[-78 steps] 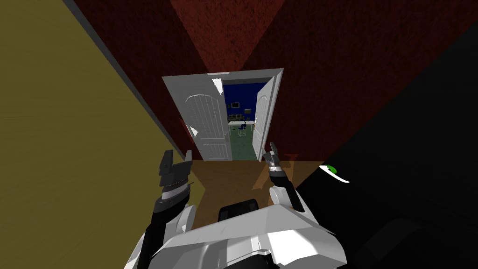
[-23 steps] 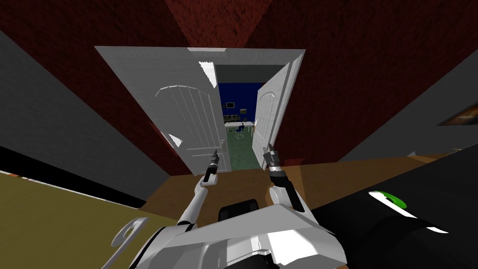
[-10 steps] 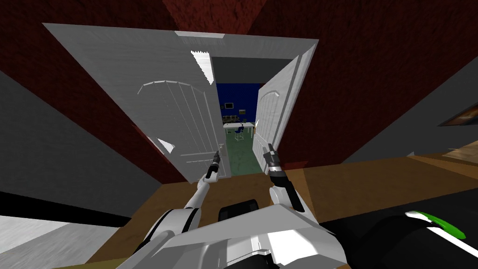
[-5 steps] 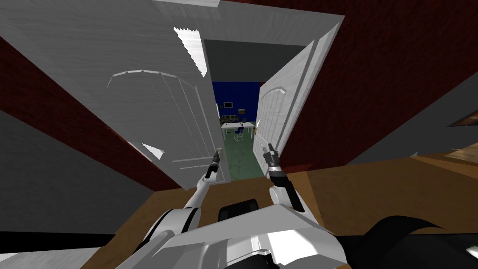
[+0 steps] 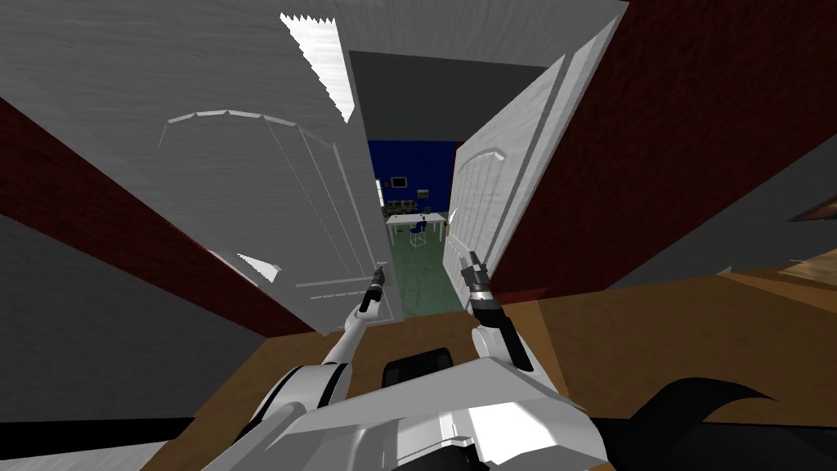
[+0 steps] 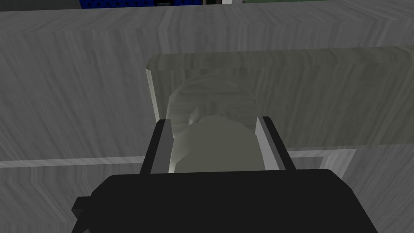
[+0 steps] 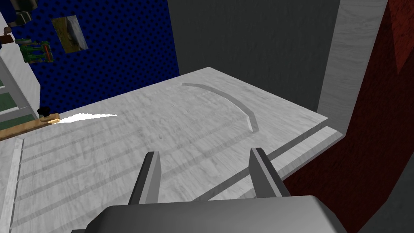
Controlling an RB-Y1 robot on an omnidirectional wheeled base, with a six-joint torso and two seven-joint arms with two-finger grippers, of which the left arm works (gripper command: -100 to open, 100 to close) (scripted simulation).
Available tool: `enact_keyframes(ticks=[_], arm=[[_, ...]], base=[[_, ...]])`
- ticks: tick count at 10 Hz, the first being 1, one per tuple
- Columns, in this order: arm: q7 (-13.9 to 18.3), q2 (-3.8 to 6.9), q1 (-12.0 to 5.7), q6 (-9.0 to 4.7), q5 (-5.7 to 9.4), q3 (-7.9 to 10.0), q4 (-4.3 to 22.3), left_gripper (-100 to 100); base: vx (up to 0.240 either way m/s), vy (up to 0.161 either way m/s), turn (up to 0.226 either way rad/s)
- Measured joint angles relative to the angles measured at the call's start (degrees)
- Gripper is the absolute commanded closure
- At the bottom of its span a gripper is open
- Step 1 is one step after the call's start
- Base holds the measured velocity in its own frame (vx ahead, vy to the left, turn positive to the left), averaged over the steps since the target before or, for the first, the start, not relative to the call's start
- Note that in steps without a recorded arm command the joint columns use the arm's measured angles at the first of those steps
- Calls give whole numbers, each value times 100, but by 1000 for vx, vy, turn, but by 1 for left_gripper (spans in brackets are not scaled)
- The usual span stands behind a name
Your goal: Push the door open
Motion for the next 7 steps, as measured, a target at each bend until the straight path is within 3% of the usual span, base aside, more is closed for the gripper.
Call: enact_keyframes(ticks=[3, 7], arm=[[-1, -3, 4, 7, -1, -2, 5, 100], [-41, 27, 112, 86, 39, 116, -33, 100]], base=[[27, -20, 11], [164, -67, 35]])
